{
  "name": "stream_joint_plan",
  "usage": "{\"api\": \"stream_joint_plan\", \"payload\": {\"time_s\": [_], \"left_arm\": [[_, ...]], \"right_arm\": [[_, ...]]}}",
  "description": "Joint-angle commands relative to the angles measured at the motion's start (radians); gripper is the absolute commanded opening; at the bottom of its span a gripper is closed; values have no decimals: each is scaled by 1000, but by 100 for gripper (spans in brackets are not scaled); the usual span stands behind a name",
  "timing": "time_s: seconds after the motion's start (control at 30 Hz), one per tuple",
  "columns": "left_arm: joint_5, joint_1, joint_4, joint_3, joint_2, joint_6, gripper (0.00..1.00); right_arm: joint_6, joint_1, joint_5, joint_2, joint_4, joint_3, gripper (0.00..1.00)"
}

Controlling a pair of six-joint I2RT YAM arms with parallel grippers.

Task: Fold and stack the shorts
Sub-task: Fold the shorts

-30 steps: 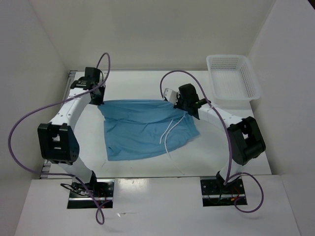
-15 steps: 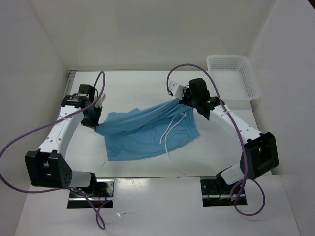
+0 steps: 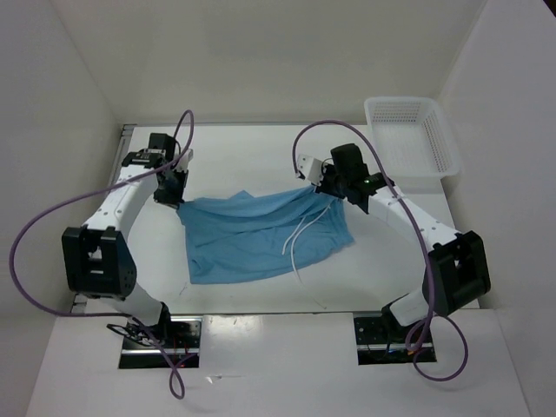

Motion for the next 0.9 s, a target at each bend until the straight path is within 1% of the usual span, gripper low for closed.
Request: {"api": "stream_joint_plan", "payload": {"time_s": [0.0,0.07,0.23,0.33,0.37,0.4,0.47,0.5,0.57,0.6,0.63,0.7,0.73,0.87], "left_arm": [[26,6,102,74,108,3,1],[26,6,142,88,185,3,3],[58,6,165,186,355,3,5],[59,6,189,197,394,3,11],[68,6,189,197,403,3,25],[68,6,200,197,403,3,32],[104,6,211,188,357,3,42],[118,6,220,167,336,3,50],[183,20,220,146,264,3,53],[216,34,191,136,238,3,53],[308,34,170,111,200,3,53],[399,49,104,70,172,3,51],[463,49,88,13,160,3,51],[514,60,62,-74,184,3,43]], "right_arm": [[-12,-9,8,47,60,-3,0],[-12,-9,8,70,72,6,0],[-12,-9,8,162,97,25,0],[6,-9,8,210,106,51,0],[6,-9,8,210,106,68,0],[17,-9,8,225,106,80,0],[17,-9,8,238,106,89,0],[17,-9,8,247,106,89,0],[17,-9,8,247,96,89,0],[17,-9,8,247,96,89,0],[17,-9,8,247,96,89,0],[26,-9,8,247,86,89,0],[26,-9,8,247,86,89,0],[17,-9,8,256,86,89,0]]}}
